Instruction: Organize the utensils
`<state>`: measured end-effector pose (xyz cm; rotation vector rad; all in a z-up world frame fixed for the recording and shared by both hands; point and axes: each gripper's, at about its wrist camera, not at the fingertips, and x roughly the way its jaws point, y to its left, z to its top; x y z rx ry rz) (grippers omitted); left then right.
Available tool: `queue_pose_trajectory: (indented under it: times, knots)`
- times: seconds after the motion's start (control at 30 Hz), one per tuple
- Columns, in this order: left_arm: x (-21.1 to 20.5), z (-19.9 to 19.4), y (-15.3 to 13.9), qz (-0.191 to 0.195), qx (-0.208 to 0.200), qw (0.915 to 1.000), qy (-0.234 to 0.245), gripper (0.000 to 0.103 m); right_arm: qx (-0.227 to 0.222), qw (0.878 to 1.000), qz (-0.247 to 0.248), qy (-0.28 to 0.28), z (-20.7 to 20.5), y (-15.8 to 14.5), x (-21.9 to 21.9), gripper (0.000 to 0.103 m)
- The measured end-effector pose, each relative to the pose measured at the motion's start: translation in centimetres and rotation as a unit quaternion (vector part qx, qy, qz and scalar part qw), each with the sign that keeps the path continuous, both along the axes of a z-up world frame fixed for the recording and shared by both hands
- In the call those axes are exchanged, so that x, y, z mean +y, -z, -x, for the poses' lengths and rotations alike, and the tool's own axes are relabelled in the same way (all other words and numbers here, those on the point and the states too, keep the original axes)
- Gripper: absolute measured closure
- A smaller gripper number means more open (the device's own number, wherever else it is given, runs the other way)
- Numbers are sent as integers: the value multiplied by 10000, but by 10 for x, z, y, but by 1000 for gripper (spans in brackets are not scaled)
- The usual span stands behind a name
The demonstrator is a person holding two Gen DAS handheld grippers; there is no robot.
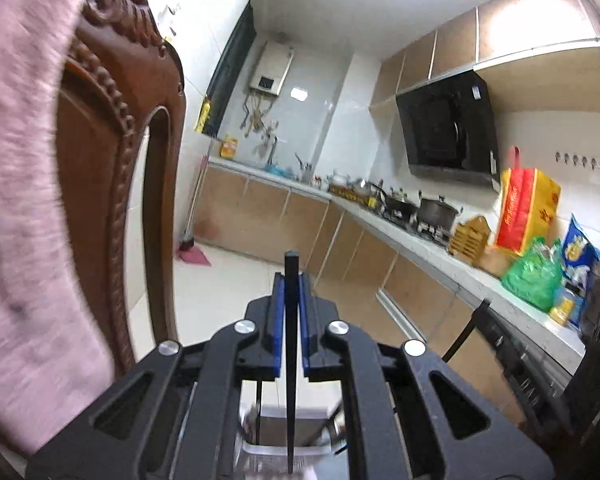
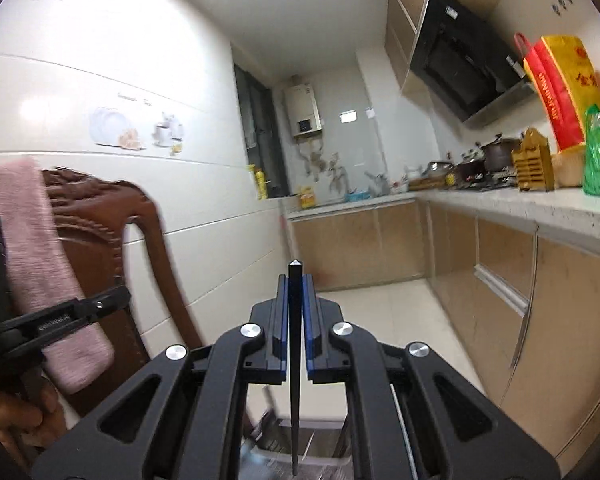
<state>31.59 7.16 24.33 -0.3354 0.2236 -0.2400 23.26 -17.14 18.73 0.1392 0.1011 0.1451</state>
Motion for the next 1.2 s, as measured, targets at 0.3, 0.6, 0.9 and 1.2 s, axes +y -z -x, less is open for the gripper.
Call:
queue_pose_trajectory:
  times: [0.3, 0.6, 0.9, 1.2]
  knots:
    - [-24, -72, 88, 257, 63, 9993, -271, 96, 163, 9989, 119, 425, -62, 80, 1, 96]
    - [-53, -92, 174, 2, 492, 9987, -143, 83, 551, 9982, 76, 242, -72, 135, -5, 96]
    - [-37, -1, 156, -105, 379, 9991, 131, 11, 325, 9987, -397, 71, 17, 120, -31, 20]
    - [-22, 143, 188, -526, 950, 9940, 94, 4, 1726, 9846, 164, 226, 122, 156, -19, 3]
